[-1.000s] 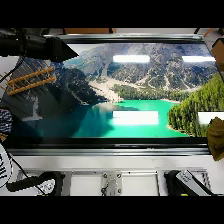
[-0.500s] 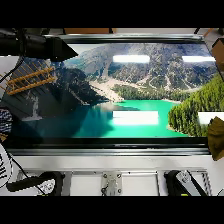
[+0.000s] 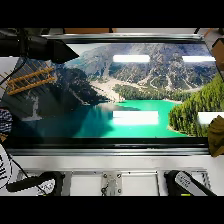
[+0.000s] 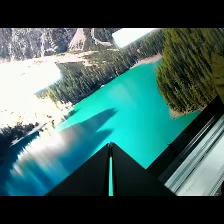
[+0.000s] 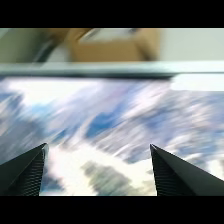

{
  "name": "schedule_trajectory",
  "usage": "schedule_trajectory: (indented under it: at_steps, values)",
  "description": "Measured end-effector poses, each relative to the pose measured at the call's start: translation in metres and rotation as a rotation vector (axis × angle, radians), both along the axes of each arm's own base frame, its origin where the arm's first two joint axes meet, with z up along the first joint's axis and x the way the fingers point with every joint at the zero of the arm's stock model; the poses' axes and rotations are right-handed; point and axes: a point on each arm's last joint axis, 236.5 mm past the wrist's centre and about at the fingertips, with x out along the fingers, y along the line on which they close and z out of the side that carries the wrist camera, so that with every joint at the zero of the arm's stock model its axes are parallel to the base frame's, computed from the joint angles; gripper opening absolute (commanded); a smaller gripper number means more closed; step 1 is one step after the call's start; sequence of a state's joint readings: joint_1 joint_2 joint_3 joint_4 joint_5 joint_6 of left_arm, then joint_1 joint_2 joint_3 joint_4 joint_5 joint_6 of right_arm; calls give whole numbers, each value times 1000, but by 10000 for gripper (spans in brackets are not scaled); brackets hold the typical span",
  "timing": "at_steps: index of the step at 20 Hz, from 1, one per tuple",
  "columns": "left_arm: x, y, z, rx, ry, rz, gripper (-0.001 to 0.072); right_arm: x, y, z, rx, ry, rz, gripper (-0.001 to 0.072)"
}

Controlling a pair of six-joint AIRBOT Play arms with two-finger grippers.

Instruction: Fold the clothes and pants, and hang the long-sleeved shirts on hangers.

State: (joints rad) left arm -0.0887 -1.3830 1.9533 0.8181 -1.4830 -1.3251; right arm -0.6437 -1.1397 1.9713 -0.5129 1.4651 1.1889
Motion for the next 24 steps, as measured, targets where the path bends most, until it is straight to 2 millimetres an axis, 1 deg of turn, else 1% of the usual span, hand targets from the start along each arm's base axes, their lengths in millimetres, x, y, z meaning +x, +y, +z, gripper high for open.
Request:
schedule_trajectory:
  at_steps: [1, 2, 4, 5, 6, 8, 9, 10, 12, 13, 15, 16, 19, 24]
  values:
    - [-1, -2, -5, -1, 10, 1, 12, 2, 26, -15, 4, 42, 109, 577]
    - [-4, -4, -13, -4, 27, 3, 12, 4, 53, -30, 5, 85, 211, 485]
    - [-8, -9, -33, -2, 65, 11, 12, 5, 106, -71, -26, 194, 391, 479]
    - [-11, -12, -46, 0, 89, 15, 12, 3, 131, -94, -51, 256, 466, 479]
    - [-16, -16, -57, 0, 113, 14, 12, 0, 155, -118, -81, 317, 537, 479]
    - [-25, -24, -77, 0, 152, 6, 12, -11, 198, -162, -140, 422, 660, 479]
    - [-29, -28, -87, 3, 171, 4, 12, -17, 217, -181, -168, 469, 717, 479]
    - [-33, -32, -96, 5, 188, -1, 12, -24, 233, -197, -188, 507, 762, 467]
    - [-39, -38, -108, 10, 215, -13, 12, -35, 258, -221, -222, 564, 839, 467]
    - [-42, -40, -114, 12, 226, -16, 12, -40, 267, -230, -235, 588, 869, 413]
    - [-44, -41, -121, 15, 240, -16, 12, -46, 278, -242, -252, 618, 902, 9]
    - [-45, -41, -123, 15, 246, -16, 12, -50, 280, -247, -262, 633, 915, 22]
    - [-45, -41, -126, 15, 253, -14, 12, -58, 284, -253, -276, 661, 946, 22]
    - [-47, -43, -128, 14, 258, -19, 12, -63, 285, -258, -287, 682, 964, 22]
